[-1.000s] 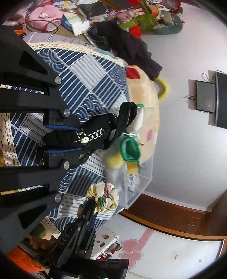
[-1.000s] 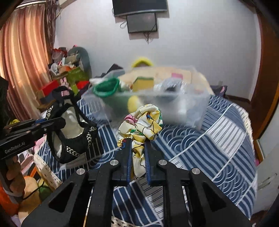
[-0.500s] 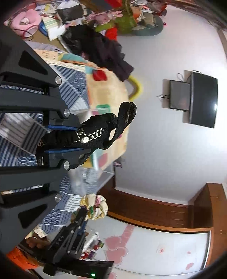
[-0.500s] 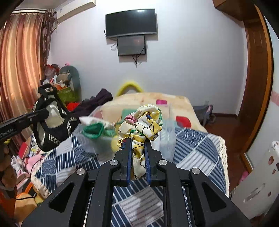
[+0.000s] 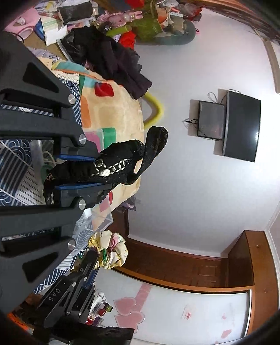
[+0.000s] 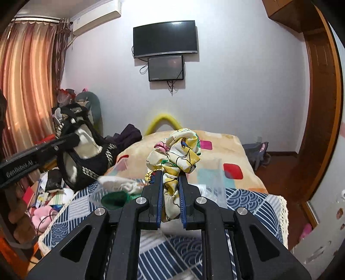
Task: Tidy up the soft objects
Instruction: 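Lower the garment into the clear box with the left tool while the right tool drops the scrunchie in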
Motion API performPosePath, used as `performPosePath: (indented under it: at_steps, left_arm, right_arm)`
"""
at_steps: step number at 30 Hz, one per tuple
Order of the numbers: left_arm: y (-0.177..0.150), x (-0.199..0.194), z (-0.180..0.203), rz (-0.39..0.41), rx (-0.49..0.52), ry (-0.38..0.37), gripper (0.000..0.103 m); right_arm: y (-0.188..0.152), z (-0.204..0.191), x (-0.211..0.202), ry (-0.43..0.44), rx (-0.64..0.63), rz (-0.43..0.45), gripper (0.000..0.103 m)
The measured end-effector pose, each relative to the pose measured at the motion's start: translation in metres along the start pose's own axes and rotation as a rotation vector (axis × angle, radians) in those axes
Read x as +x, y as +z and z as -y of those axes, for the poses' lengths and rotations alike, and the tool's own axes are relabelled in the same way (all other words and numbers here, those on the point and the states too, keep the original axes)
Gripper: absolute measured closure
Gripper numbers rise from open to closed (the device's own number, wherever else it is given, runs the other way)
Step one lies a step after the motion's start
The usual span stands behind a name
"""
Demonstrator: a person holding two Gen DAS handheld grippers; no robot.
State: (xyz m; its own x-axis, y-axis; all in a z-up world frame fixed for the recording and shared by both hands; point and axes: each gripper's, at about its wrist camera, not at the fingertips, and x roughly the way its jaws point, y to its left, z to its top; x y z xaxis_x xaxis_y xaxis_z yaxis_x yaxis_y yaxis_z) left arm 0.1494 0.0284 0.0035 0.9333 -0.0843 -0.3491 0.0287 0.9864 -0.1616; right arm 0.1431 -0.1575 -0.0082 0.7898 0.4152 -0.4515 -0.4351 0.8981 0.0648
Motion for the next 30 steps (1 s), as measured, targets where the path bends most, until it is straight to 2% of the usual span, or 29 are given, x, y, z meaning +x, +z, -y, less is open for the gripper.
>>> performPosePath:
  at_steps: [6,12,20,21,24,26,28,30]
  left_arm:
    - [0.000,0.040,0.003,-0.032,-0.002,0.003,0.087]
    - [-0.013,0.082,-0.001,-0.116,-0.015,0.007,0.087]
    - [-0.035,0.110,-0.017,-0.220,-0.063,0.024,0.086]
    - [-0.036,0.113,-0.019,-0.231,-0.066,0.029,0.085]
    - [-0.039,0.115,-0.023,-0.260,-0.072,0.032,0.071]
    - [-0.040,0.114,-0.025,-0.274,-0.075,0.026,0.061]
    - [-0.042,0.110,-0.025,-0.281,-0.072,0.018,0.059]
    - [-0.042,0.105,-0.024,-0.279,-0.067,0.017,0.056]
  right_arm:
    - [0.006,0.000,0.023,-0.007,0.003,-0.027,0.091]
    - [0.005,0.002,0.051,-0.026,0.005,-0.085,0.091]
    - [-0.013,0.000,0.092,-0.033,-0.005,-0.228,0.087]
    - [-0.015,-0.001,0.093,-0.033,-0.011,-0.238,0.087]
    - [-0.017,-0.002,0.091,-0.042,-0.022,-0.245,0.082]
    - [-0.014,0.001,0.088,-0.026,-0.013,-0.251,0.071]
    - [-0.012,0.003,0.084,-0.012,-0.004,-0.253,0.063]
    - [-0.011,0.003,0.076,-0.008,0.007,-0.238,0.062]
